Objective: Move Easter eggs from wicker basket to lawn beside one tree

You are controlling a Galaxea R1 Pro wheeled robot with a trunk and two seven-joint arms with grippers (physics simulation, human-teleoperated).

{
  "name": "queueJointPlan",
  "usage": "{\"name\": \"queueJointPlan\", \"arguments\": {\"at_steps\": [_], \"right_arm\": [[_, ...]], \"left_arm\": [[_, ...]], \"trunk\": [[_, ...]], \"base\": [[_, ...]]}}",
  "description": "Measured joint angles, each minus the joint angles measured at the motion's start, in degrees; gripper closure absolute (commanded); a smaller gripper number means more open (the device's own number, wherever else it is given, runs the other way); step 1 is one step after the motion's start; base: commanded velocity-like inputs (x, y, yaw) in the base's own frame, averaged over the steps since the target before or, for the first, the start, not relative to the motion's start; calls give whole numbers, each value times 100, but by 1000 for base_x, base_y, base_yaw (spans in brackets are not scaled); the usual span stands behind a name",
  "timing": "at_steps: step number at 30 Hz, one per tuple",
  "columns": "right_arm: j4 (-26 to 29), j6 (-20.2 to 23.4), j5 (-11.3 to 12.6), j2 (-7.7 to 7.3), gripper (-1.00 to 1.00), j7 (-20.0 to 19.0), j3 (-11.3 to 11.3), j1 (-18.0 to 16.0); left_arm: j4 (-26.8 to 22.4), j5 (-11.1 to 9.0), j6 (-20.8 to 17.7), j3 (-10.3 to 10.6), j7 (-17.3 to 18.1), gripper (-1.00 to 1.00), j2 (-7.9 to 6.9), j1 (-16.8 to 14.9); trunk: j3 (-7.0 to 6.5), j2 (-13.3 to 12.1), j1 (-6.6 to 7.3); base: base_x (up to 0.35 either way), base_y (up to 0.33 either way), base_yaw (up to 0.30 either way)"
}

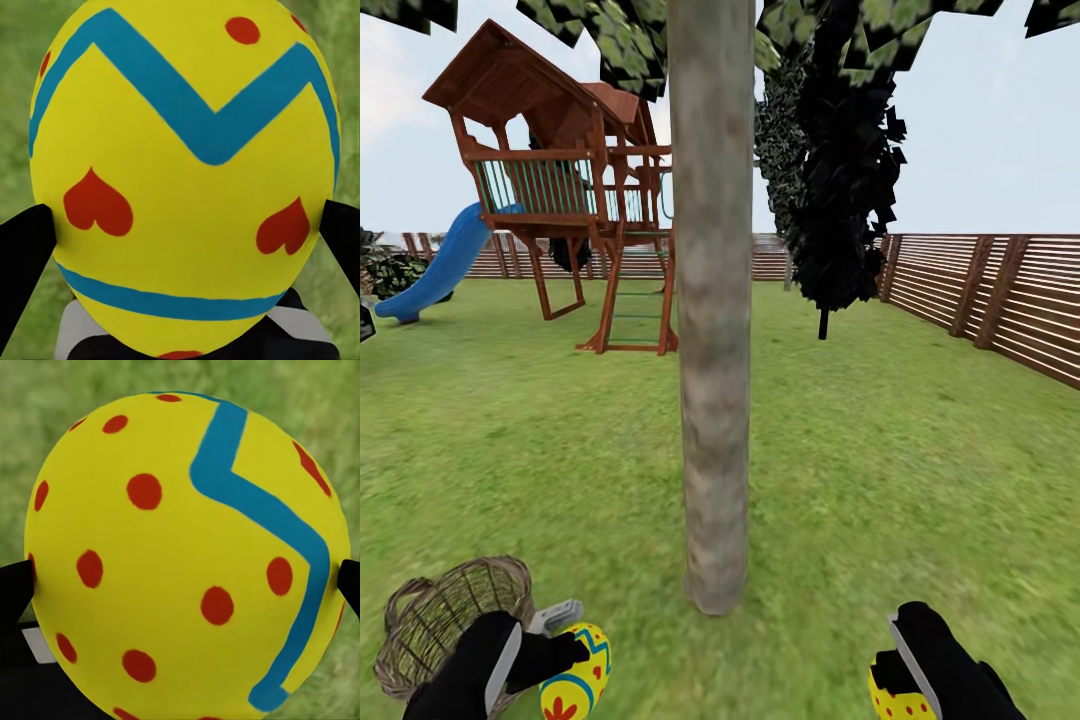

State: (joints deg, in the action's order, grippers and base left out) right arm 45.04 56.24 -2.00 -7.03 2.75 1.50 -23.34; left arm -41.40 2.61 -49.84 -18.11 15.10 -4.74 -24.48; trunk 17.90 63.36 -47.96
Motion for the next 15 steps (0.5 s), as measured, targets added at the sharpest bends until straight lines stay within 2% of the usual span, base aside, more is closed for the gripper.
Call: {"name": "queueJointPlan", "arguments": {"at_steps": [15], "right_arm": [[-22, 0, -9, 3, 100, 10, 1, 0]], "left_arm": [[119, -4, 9, 5, 3, 100, 23, 0]], "trunk": [[270, 602, -330]], "base": [[0, 0, 0]]}}
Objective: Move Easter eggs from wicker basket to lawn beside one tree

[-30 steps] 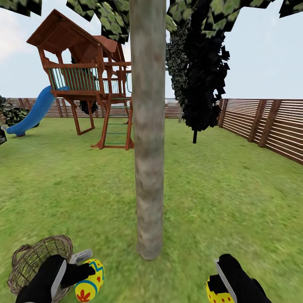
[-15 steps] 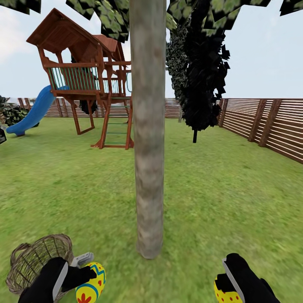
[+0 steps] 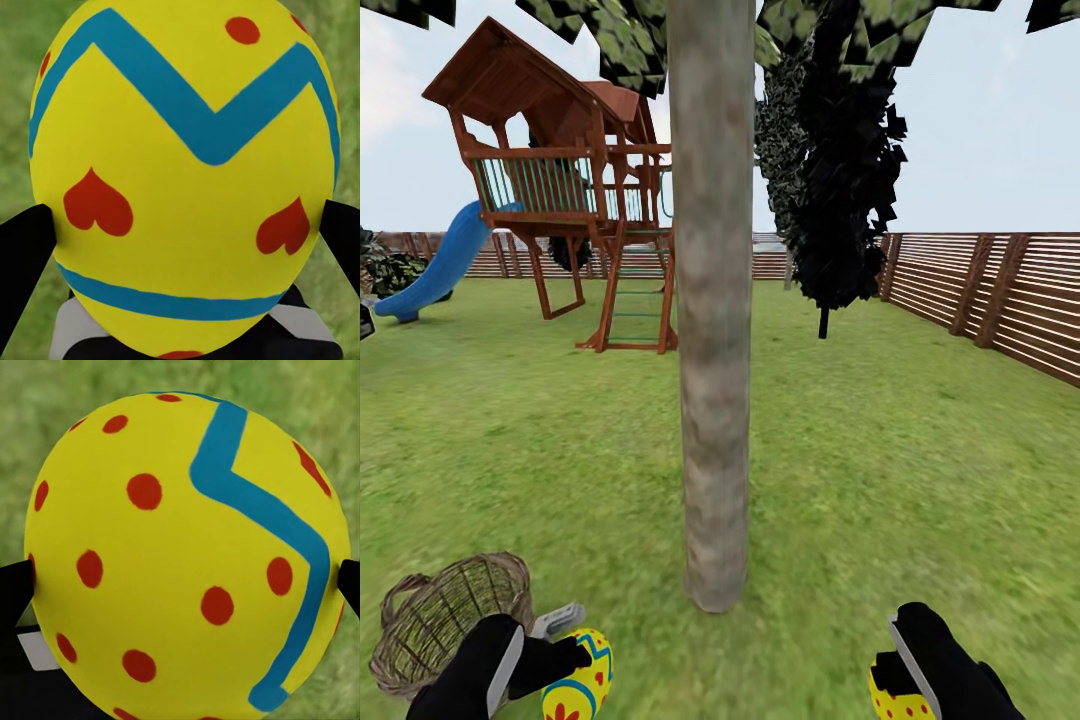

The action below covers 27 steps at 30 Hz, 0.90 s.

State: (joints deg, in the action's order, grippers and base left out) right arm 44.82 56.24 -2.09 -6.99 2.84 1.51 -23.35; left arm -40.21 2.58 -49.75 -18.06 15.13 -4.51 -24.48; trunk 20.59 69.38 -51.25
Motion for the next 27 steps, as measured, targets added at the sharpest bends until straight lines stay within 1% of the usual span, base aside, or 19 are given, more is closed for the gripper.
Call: {"name": "queueJointPlan", "arguments": {"at_steps": [6, 27], "right_arm": [[-22, 0, 0, 17, 100, 0, 8, -3], [-40, -5, -26, 44, 100, -4, 16, 0]], "left_arm": [[1, 4, 0, 5, -8, 100, 25, 0], [10, 13, 0, 5, -9, 100, 26, 0]], "trunk": [[108, 241, -132], [485, 1084, -593]], "base": [[0, 0, 0], [0, 0, 0]]}}
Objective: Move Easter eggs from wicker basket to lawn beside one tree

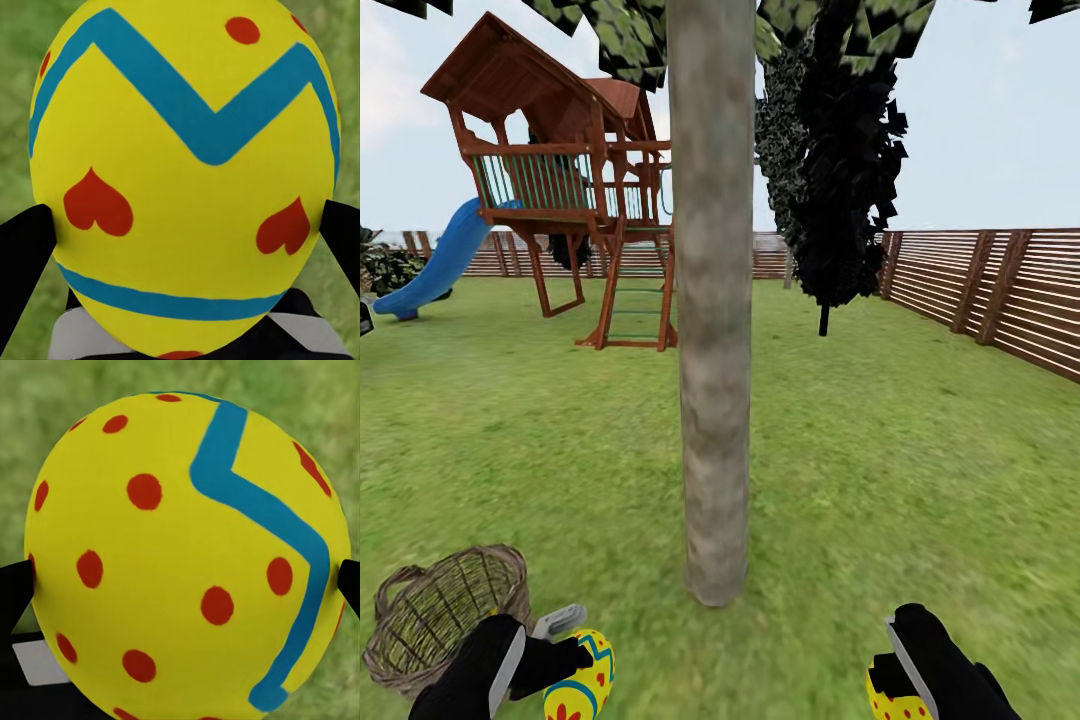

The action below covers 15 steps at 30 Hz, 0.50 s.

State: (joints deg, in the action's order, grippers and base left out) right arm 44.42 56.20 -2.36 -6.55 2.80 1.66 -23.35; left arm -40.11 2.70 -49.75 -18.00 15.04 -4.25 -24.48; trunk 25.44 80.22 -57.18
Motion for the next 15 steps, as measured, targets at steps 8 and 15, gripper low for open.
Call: {"name": "queueJointPlan", "arguments": {"at_steps": [8, 15], "right_arm": [[-31, 4, 17, -15, 100, -12, 0, 0], [-61, 5, 12, -12, 100, -12, 4, 0]], "left_arm": [[0, 0, 0, 0, 0, 100, 0, 0], [1, -3, -1, 0, 0, 100, 47, 0]], "trunk": [[144, 321, -176], [269, 602, -330]], "base": [[0, 0, 0], [0, 0, 0]]}}
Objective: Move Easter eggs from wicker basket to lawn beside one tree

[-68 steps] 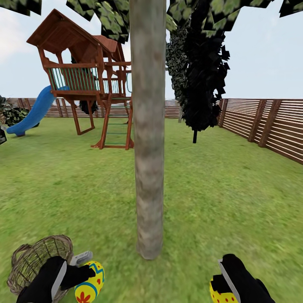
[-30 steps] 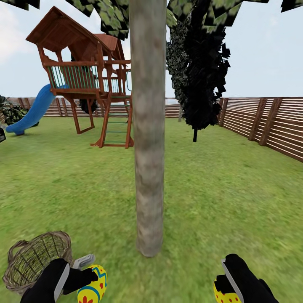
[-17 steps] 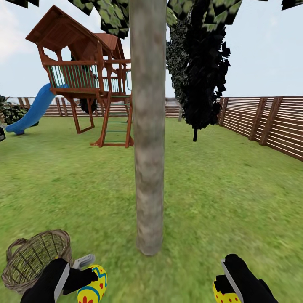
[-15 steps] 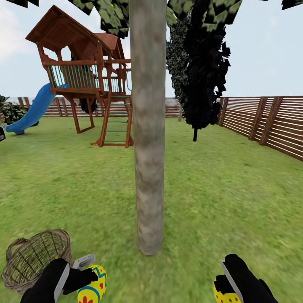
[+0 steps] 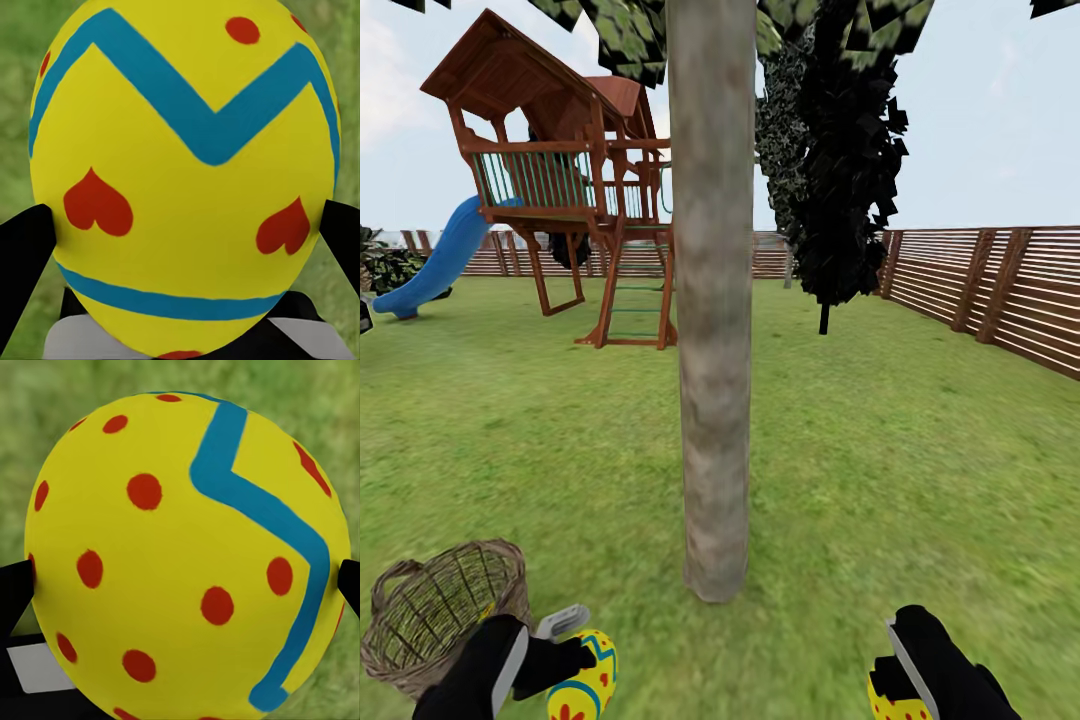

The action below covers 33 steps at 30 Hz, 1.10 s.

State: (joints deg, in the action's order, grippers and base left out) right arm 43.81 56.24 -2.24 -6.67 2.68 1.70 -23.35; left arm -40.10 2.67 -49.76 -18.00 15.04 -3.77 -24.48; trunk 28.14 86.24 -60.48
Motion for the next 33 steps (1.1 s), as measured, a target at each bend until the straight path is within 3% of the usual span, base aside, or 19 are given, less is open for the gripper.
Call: {"name": "queueJointPlan", "arguments": {"at_steps": [26, 28, 30, 33], "right_arm": [[-123, -10, 7, 20, 100, 2, 4, -1], [-164, -197, 5, 23, 100, -7, 9, -1], [-436, -743, 9, 1, 100, -66, 5, 0], [-587, -927, -29, -7, 100, -620, 13, -1]], "left_arm": [[69, 4, 0, 0, -8, 100, 35, 0], [69, 2, 0, 0, -2, 100, 33, 0], [69, 2, 0, 0, 0, 100, 32, 0], [69, 2, 1, 1, 0, 100, 32, 0]], "trunk": [[467, 1043, -571], [467, 1045, -572], [468, 1045, -572], [467, 1045, -572]], "base": [[0, 0, 0], [0, 0, 0], [0, 0, 0], [0, 0, 0]]}}
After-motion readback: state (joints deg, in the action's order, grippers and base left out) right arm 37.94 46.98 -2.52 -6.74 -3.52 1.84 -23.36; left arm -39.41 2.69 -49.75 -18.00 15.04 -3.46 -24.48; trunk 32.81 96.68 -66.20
